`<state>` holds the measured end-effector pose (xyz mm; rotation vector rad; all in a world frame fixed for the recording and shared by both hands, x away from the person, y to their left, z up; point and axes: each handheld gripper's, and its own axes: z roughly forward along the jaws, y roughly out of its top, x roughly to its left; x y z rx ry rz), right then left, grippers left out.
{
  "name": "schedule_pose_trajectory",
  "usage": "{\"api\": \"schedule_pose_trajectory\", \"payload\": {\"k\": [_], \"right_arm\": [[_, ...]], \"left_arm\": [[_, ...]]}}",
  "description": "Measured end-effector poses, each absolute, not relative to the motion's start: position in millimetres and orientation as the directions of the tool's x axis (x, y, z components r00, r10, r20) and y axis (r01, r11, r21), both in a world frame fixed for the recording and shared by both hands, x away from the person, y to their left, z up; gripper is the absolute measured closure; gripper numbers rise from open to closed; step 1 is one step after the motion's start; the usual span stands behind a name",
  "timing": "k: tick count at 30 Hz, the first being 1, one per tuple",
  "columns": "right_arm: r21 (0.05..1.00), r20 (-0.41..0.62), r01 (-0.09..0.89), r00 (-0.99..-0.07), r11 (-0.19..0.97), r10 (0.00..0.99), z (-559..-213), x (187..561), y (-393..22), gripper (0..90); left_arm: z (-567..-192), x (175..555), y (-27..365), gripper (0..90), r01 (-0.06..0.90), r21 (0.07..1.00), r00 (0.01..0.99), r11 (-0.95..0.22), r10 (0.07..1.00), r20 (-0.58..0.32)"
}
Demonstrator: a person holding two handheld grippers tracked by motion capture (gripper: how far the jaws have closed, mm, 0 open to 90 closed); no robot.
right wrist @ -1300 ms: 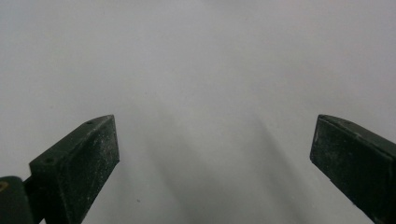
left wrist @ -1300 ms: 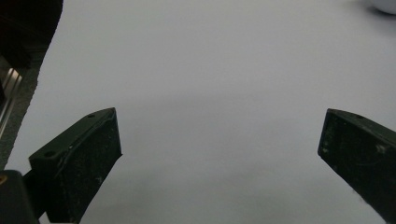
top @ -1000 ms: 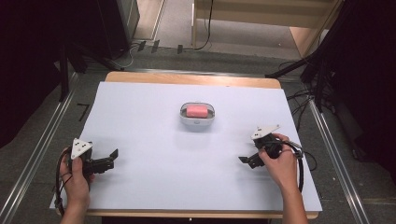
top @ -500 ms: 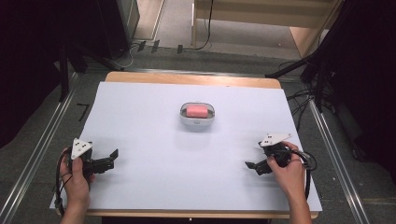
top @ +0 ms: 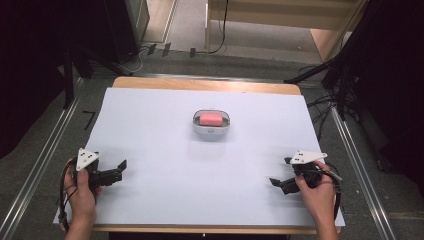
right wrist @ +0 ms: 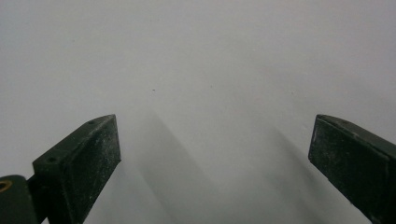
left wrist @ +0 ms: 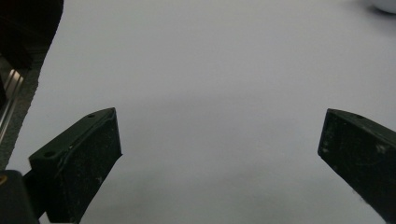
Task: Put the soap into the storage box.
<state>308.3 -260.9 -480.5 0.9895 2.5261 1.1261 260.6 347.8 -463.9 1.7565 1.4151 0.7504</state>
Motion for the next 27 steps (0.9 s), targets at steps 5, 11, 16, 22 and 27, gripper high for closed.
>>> {"api": "schedule_pose_trajectory", "payload": {"k": [5,11,16,22,27], "right_arm": [[0.733,0.095,0.502,-0.744,0.460,0.661,-483.9,302.7,-268.6,3.0],[0.749,0.109,0.511,-0.724,0.422,0.681,-486.4,297.7,-277.1,3.2],[0.769,0.122,0.514,-0.701,0.380,0.702,-489.2,292.5,-285.3,3.3],[0.792,0.136,0.508,-0.686,0.337,0.715,-488.9,288.0,-292.6,3.5],[0.810,0.147,0.500,-0.680,0.308,0.718,-488.8,286.4,-296.3,5.7]], "left_arm": [[-463.8,260.6,347.8,0.0,0.539,0.835,0.218,-0.112,0.976,-0.010],[-463.8,260.6,347.9,0.0,0.539,0.835,0.218,-0.112,0.976,-0.011],[-463.9,260.6,347.9,0.0,0.539,0.835,0.218,-0.111,0.976,-0.011],[-463.9,260.6,347.8,0.0,0.539,0.835,0.218,-0.111,0.976,-0.011],[-463.9,260.7,347.8,0.0,0.540,0.834,0.218,-0.111,0.976,-0.011]]}}
